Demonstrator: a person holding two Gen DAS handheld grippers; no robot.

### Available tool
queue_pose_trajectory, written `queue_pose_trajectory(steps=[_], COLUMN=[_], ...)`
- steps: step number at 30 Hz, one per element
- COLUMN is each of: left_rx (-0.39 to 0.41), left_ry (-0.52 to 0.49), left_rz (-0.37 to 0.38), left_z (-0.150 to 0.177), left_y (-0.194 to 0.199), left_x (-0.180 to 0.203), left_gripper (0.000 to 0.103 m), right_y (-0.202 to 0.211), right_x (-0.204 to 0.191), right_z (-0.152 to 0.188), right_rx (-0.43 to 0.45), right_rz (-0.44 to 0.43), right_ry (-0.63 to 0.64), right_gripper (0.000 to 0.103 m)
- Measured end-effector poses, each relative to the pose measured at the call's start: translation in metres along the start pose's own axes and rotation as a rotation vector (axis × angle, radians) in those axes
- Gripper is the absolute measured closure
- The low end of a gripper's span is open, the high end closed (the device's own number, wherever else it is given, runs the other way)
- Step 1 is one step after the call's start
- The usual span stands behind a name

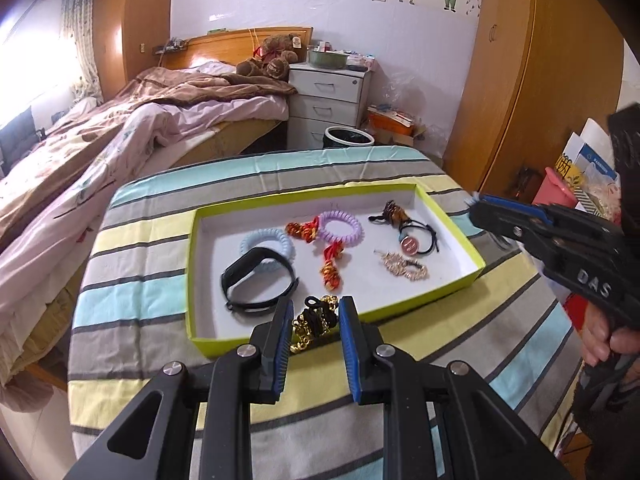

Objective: Organize jewelry
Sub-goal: 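Carry both items into the green box and open both tools to release them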

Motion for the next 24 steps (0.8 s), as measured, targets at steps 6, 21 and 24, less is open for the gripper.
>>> queue_pose_trajectory(steps=[6, 21, 24], left_rx=[-0.019, -0.096, -0.106], left_ry=[-0.007, -0.003, -0.004], left_rz=[0.019, -0.006, -0.005], left_z=[-0.009, -0.011, -0.010], left_y=[-0.021, -0.071, -0.075], left_x=[0.010, 0.014, 0.014], left_gripper=[0.080, 0.079, 0.079], right_y=[-0.035, -0.106, -0.114], right_x=[0.018, 0.048, 0.049], right_z=[-0.014, 0.002, 0.007], right_rx=[-0.046, -0.204, -0.229], right_rz=[0.009, 0.021, 0.014], right_ry=[0.007, 0.027, 0.032], right_gripper=[0.085, 0.085, 0.085])
Point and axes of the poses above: each gripper's, at about its wrist camera, not at the fingertips, and y roughly against the way its jaws point, x to its right, z to its underside, the point moved 5 cm from there along -y, roughly the way its jaws point, and after that the axes turned 13 degrees about -z, right-handed, at the moved point
